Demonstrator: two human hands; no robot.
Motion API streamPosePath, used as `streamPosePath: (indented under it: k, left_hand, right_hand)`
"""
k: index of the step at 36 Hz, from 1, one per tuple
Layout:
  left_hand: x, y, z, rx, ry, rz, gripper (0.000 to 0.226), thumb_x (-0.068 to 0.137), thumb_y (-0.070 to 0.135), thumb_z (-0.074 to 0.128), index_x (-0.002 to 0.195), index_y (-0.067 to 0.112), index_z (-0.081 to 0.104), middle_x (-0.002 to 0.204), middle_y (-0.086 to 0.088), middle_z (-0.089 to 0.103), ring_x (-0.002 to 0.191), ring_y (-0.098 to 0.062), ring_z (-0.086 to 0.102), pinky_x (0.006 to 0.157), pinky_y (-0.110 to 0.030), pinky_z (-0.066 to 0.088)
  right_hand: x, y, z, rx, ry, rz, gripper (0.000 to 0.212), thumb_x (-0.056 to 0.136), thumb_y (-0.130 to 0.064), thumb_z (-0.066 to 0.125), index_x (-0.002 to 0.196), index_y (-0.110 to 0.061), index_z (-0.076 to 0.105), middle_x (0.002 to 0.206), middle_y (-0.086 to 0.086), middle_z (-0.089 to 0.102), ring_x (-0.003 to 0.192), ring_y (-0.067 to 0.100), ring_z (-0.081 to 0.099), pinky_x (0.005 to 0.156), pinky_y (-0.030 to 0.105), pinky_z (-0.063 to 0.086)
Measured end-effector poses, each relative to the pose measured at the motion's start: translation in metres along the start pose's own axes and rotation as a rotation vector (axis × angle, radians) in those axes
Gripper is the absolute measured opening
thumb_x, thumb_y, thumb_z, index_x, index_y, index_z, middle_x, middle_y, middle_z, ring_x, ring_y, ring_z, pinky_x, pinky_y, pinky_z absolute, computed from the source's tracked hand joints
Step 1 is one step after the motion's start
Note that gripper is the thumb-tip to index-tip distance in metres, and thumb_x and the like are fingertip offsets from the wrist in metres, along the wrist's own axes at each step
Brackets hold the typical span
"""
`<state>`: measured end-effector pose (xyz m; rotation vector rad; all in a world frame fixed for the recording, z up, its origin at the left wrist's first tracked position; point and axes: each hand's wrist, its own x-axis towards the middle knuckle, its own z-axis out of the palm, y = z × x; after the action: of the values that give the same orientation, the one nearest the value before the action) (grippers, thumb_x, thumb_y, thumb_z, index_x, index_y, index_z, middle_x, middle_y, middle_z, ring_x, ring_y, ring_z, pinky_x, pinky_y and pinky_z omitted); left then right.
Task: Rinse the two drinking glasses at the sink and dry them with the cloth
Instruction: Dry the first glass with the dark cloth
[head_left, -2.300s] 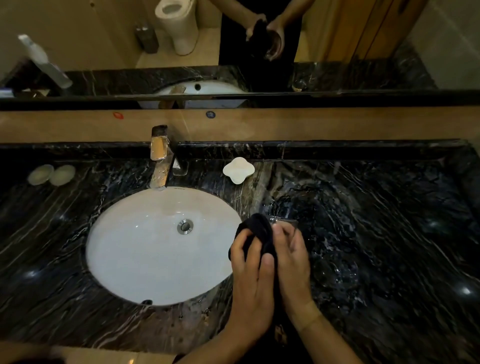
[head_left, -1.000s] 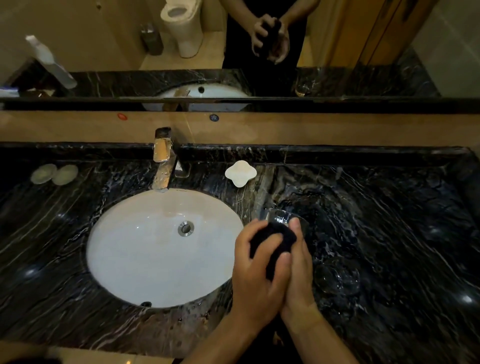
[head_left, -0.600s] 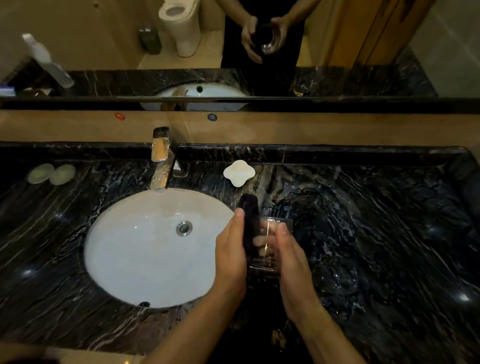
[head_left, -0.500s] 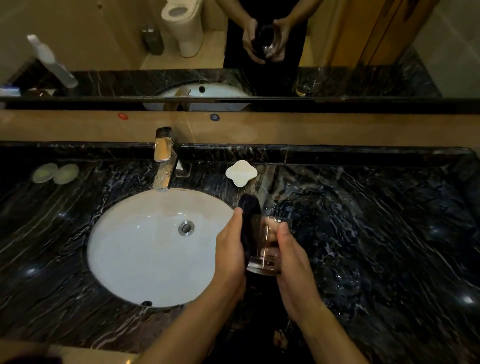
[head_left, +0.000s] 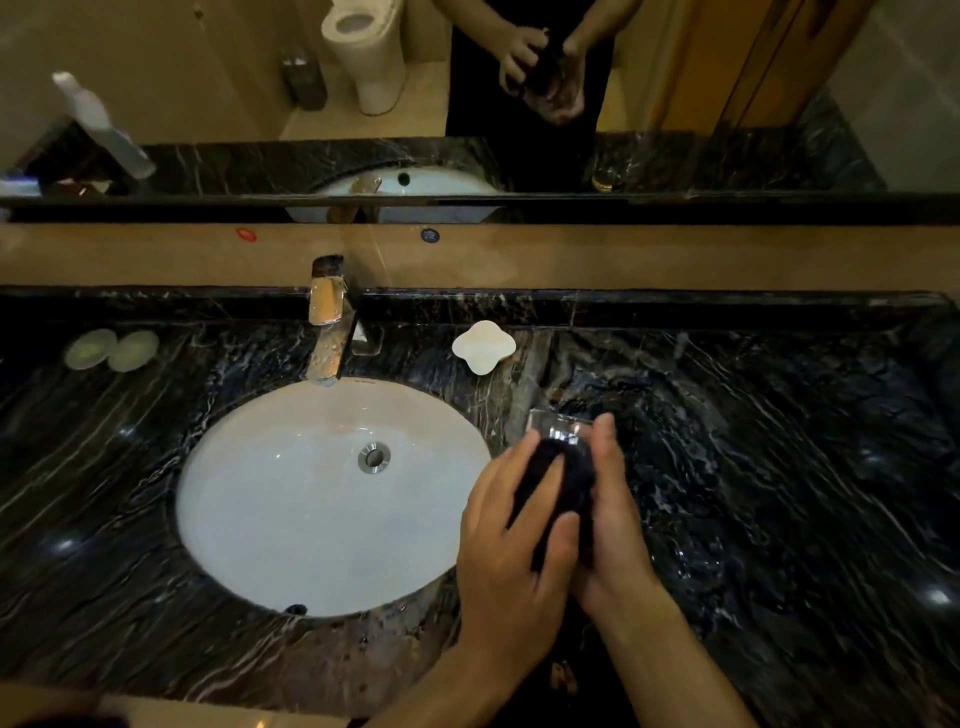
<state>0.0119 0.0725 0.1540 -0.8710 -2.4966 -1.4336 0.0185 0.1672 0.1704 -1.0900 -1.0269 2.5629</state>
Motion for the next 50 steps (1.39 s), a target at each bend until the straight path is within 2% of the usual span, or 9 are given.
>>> streamPosePath:
  k: [7,13,16,25,32,36,42,46,50]
  left_hand:
    - [0.015,0.012,-0.003,-0.31,0.054,-0.337,0.038,0.099,0.052,0.039,0.136,0.063,0.041,0.154,0.021,0.04,0.142,-0.002,0.039,0.114,-0.024,0.036]
    - [0.044,0.004,-0.013,-0.614,0.096,-0.808,0.039,0.092,0.06,0.047,0.08,0.031,0.071,0.085,0.0,0.072,0.085,-0.021,0.067,0.09,-0.059,0.051]
    - [0.054,-0.003,-0.019,-0.711,0.069,-0.978,0.049,0.085,0.063,0.051,0.077,0.019,0.071,0.087,-0.018,0.073,0.082,-0.035,0.067,0.09,-0.061,0.051]
    - [0.047,0.004,-0.011,-0.414,0.145,-0.742,0.044,0.102,0.048,0.036,0.09,0.015,0.062,0.088,0.001,0.067,0.085,-0.014,0.061,0.086,-0.045,0.05]
    - [0.025,0.007,-0.011,-0.286,0.023,-0.473,0.053,0.096,0.054,0.031,0.137,0.032,0.056,0.129,0.016,0.063,0.123,-0.004,0.057,0.1,-0.033,0.049]
    - [0.007,0.005,-0.01,-0.267,-0.006,-0.423,0.054,0.099,0.051,0.03,0.145,0.03,0.05,0.143,0.012,0.055,0.135,-0.005,0.048,0.109,-0.037,0.043]
    - [-0.006,0.005,-0.003,-0.329,-0.01,-0.466,0.053,0.097,0.065,0.03,0.148,0.05,0.034,0.158,0.012,0.036,0.145,-0.003,0.034,0.117,-0.028,0.033]
    - [0.004,0.008,-0.003,-0.32,0.035,-0.546,0.052,0.099,0.049,0.03,0.141,0.028,0.052,0.14,0.006,0.057,0.131,-0.006,0.051,0.108,-0.028,0.041]
    - [0.026,-0.001,-0.011,-0.588,0.064,-0.937,0.053,0.09,0.062,0.046,0.092,0.014,0.069,0.093,-0.013,0.073,0.089,-0.025,0.068,0.087,-0.057,0.05]
  right_hand:
    - [-0.006,0.007,-0.001,-0.097,-0.06,-0.01,0.074,0.082,-0.07,0.051,0.127,-0.013,0.065,0.118,0.015,0.073,0.113,0.031,0.07,0.096,0.045,0.054]
    - [-0.008,0.008,-0.007,-0.162,-0.101,0.059,0.071,0.084,-0.074,0.037,0.118,-0.024,0.074,0.12,0.013,0.073,0.124,0.036,0.062,0.107,0.052,0.045]
    - [-0.013,0.007,-0.001,-0.246,-0.118,0.026,0.068,0.087,-0.069,0.035,0.118,-0.022,0.073,0.116,0.009,0.075,0.117,0.033,0.066,0.103,0.053,0.051]
    - [-0.02,0.012,0.012,-0.604,0.026,-0.123,0.058,0.077,-0.075,0.052,0.116,-0.033,0.062,0.105,-0.014,0.072,0.095,-0.005,0.067,0.088,0.026,0.053]
    - [-0.011,0.006,0.006,-0.106,-0.055,0.033,0.084,0.069,-0.066,0.077,0.128,-0.008,0.063,0.127,0.02,0.068,0.119,0.034,0.066,0.102,0.048,0.052]
    - [-0.003,-0.002,0.008,-0.014,0.015,0.117,0.109,0.055,-0.067,0.086,0.136,-0.003,0.052,0.131,0.025,0.063,0.116,0.038,0.066,0.086,0.042,0.06]
    - [-0.01,0.006,0.01,-0.081,0.096,0.022,0.078,0.075,-0.065,0.062,0.123,-0.003,0.064,0.111,0.024,0.073,0.101,0.033,0.073,0.087,0.045,0.06]
    - [-0.01,0.011,0.008,-0.175,0.05,0.0,0.073,0.083,-0.067,0.043,0.112,-0.007,0.073,0.106,0.019,0.076,0.106,0.036,0.07,0.099,0.048,0.054]
    - [-0.012,0.012,0.003,-0.241,-0.023,0.021,0.079,0.082,-0.073,0.036,0.115,-0.011,0.072,0.11,0.015,0.076,0.111,0.034,0.069,0.103,0.051,0.051]
